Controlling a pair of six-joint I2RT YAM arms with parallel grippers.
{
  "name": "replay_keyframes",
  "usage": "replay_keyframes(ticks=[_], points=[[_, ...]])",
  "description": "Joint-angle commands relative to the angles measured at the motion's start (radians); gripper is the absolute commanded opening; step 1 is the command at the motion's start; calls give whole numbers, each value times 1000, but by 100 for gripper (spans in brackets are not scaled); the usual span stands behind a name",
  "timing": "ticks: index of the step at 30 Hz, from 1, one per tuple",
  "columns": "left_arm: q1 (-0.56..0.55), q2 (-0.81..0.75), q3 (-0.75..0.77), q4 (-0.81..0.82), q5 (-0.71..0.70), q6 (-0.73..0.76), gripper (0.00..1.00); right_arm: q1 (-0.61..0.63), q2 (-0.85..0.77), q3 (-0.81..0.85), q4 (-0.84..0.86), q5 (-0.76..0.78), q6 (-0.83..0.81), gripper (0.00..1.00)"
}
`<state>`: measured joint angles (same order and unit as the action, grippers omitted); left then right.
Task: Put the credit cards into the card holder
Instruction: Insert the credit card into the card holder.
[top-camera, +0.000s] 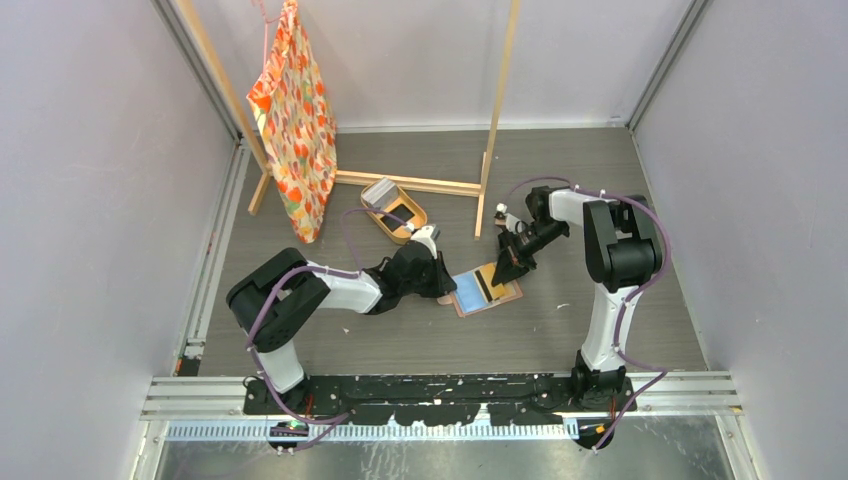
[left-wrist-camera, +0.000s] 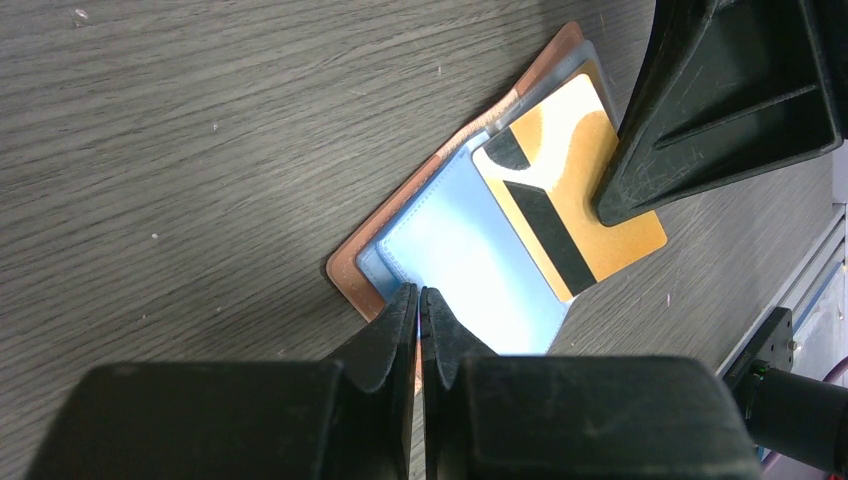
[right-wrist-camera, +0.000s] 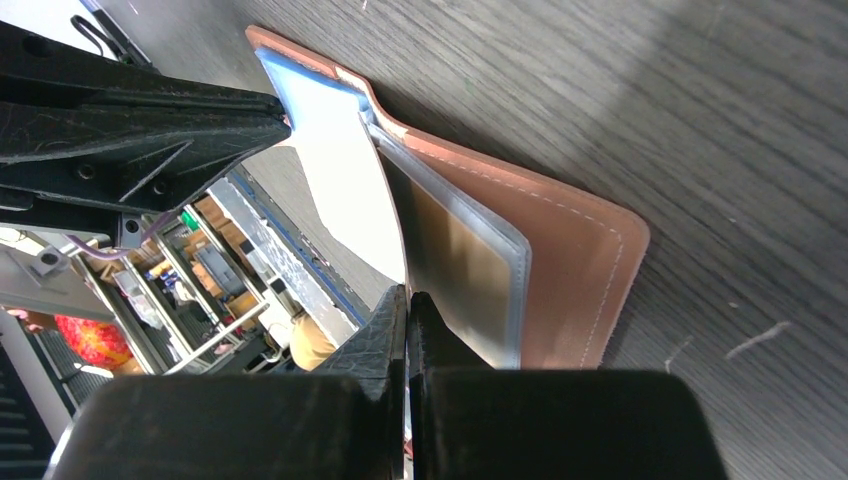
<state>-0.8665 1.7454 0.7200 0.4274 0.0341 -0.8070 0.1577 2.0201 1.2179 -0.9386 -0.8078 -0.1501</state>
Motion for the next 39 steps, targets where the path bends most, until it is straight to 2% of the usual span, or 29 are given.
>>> replay_keyframes(ticks=[1,16,27,39], points=[[-6,-3,8,-19,-9,16,6,16,-10,-5,23,58,14,1],[-6,-6,-2,-3,-8,20,6,20,-6,-5,31,35,37,1],[-6,-6,-4,1,-6,20,6,19,-21,-26,101,9,96,1],[-6,-6,-5,4,-3,18,6,-23,-100,-45,149,41,74,1]])
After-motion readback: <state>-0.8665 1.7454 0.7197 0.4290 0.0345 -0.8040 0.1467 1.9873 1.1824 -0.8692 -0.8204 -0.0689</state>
